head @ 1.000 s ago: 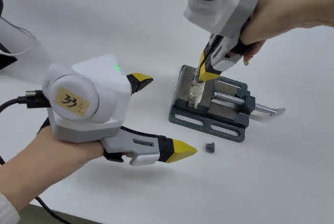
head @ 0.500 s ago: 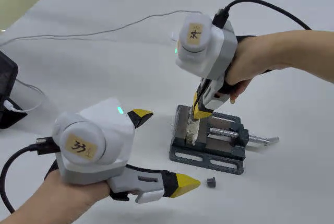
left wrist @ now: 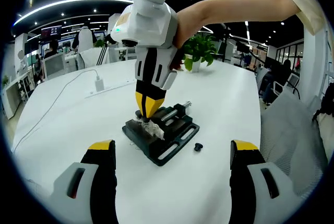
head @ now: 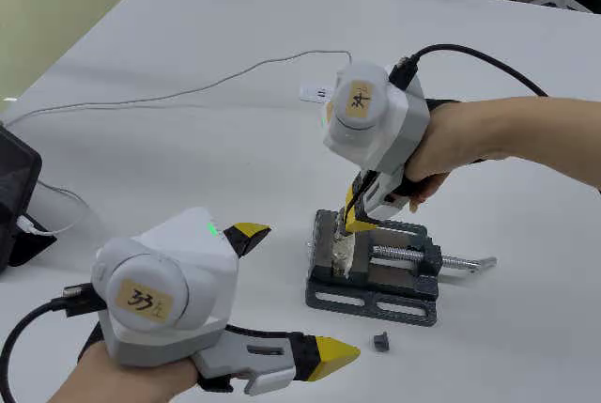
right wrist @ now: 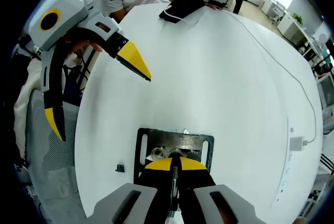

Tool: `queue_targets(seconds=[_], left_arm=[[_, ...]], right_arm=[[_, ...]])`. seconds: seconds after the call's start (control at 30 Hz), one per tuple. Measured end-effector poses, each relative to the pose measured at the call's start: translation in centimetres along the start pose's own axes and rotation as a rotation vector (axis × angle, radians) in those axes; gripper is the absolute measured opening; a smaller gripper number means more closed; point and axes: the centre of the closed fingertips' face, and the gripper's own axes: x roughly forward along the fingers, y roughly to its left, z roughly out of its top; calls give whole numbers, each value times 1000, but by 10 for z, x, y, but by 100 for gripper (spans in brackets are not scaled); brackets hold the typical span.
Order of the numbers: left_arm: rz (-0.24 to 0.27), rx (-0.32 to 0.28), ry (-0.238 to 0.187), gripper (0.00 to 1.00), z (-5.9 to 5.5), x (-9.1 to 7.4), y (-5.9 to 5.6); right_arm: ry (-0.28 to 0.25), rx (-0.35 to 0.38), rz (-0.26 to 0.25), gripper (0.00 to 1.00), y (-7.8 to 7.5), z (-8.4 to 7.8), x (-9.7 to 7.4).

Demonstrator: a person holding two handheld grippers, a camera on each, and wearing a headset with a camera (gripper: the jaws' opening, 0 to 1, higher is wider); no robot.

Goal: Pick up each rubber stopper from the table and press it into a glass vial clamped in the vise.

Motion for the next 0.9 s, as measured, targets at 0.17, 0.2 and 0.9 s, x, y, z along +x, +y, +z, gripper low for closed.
queue_targets(seconds=[0.17, 0.2, 0.9], left_arm=[[9, 0, -5, 89, 0, -3, 0], [10, 1, -5, 89, 0, -4, 1], [-3, 16, 0, 89, -2, -5, -3]], right_arm=[[-9, -14, -10, 0, -2, 0, 0], [-10, -12, -12, 0, -2, 0, 0], [-223, 124, -76, 38, 38, -22, -19]])
